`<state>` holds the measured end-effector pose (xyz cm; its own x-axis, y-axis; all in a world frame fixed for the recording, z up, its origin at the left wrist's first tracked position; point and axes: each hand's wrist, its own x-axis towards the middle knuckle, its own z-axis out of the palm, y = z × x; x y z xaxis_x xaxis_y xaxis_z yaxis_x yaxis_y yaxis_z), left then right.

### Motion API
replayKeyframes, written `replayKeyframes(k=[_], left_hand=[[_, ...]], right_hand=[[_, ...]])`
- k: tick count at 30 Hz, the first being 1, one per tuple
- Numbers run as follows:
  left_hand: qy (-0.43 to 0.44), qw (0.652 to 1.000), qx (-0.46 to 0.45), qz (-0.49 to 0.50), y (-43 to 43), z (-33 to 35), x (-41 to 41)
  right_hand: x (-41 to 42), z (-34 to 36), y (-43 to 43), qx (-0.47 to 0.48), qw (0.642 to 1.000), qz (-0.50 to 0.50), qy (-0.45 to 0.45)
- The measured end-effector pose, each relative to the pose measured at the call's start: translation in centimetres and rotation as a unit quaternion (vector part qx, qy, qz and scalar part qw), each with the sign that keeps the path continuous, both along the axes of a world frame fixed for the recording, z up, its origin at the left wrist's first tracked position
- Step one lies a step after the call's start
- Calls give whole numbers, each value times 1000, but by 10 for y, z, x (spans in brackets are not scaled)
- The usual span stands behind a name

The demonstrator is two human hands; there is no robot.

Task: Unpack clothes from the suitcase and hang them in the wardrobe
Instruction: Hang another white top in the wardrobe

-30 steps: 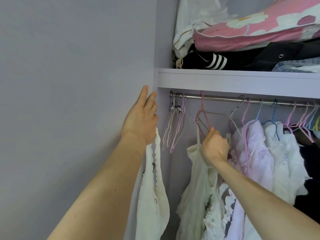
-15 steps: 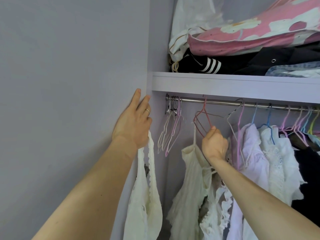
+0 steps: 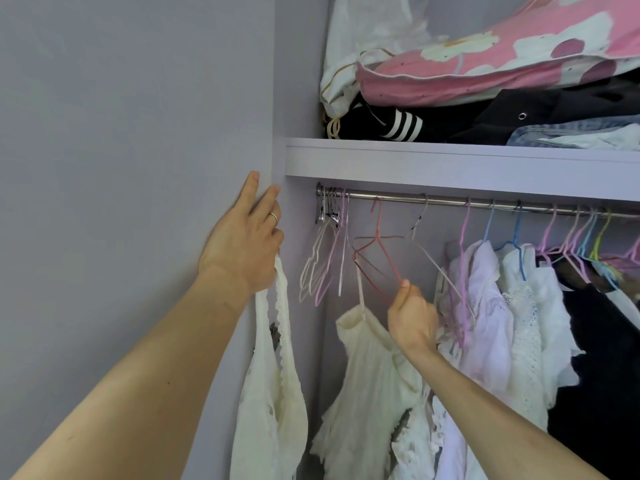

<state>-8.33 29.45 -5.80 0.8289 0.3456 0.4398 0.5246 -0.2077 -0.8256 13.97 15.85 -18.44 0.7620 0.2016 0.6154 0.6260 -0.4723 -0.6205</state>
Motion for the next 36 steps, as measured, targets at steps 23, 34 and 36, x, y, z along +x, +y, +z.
replayKeyframes(k=[23, 34, 36], left_hand=[[-4, 1000, 2, -10, -4, -1, 6], [0, 999, -37, 2, 0, -14, 2], [6, 997, -76, -2, -6, -11, 4]], right_hand=[[35, 24, 38, -223, 967, -24, 117], [4, -37, 11, -339, 924, 58, 165], [-3, -28, -13, -335, 922, 70, 179]])
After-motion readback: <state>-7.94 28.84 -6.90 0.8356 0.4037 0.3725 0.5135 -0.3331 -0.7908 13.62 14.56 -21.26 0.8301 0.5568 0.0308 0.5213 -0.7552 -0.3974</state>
